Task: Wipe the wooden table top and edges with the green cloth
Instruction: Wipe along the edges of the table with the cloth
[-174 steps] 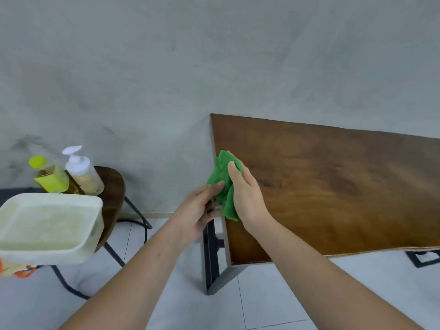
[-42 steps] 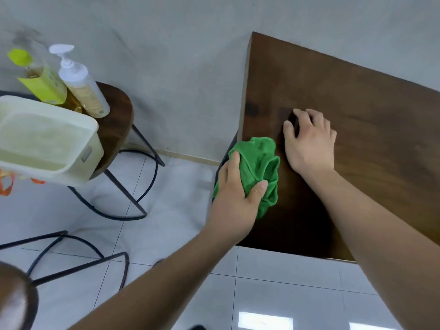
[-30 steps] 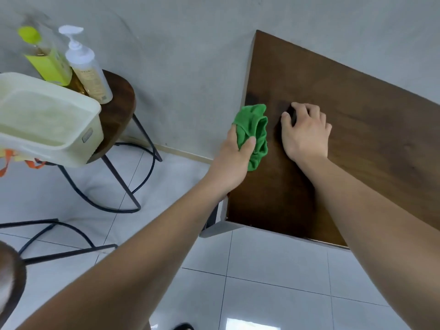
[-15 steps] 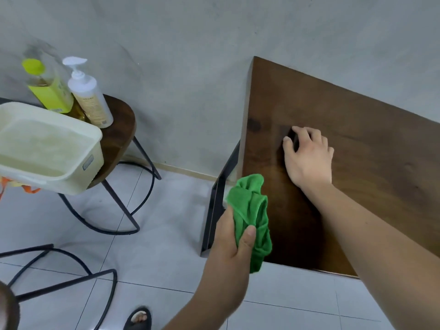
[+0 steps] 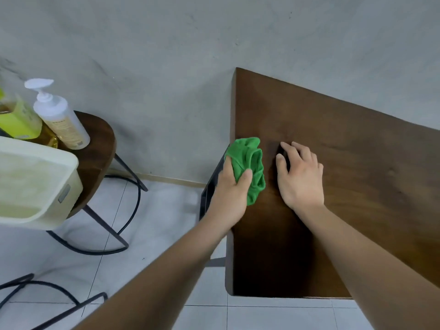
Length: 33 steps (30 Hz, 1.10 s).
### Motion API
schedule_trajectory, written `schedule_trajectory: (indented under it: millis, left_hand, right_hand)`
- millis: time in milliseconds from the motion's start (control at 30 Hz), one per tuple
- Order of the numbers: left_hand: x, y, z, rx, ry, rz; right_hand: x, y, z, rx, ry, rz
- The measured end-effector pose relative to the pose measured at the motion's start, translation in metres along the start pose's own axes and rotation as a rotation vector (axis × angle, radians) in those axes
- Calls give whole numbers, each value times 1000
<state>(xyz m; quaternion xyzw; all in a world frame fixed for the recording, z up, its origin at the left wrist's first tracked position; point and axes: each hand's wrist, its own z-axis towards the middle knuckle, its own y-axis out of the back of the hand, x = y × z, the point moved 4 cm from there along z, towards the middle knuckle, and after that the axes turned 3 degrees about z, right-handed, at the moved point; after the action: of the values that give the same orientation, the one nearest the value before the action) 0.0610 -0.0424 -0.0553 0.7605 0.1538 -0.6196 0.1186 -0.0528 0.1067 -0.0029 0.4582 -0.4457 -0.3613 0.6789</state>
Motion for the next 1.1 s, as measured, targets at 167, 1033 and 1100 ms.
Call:
schedule_trajectory:
  millis: [167,1033,1100]
  left_hand:
    - [-30,3,80,-30,4,95]
    - [-81,-51,153,-75,-176,1482]
    - [-82,-73,148,-74,-145,1514]
  right_hand:
    - [0,-1,-1,1,-2,8]
    - [-10,15,2,13,-91,355]
    - [-19,22,0,5,-127,534]
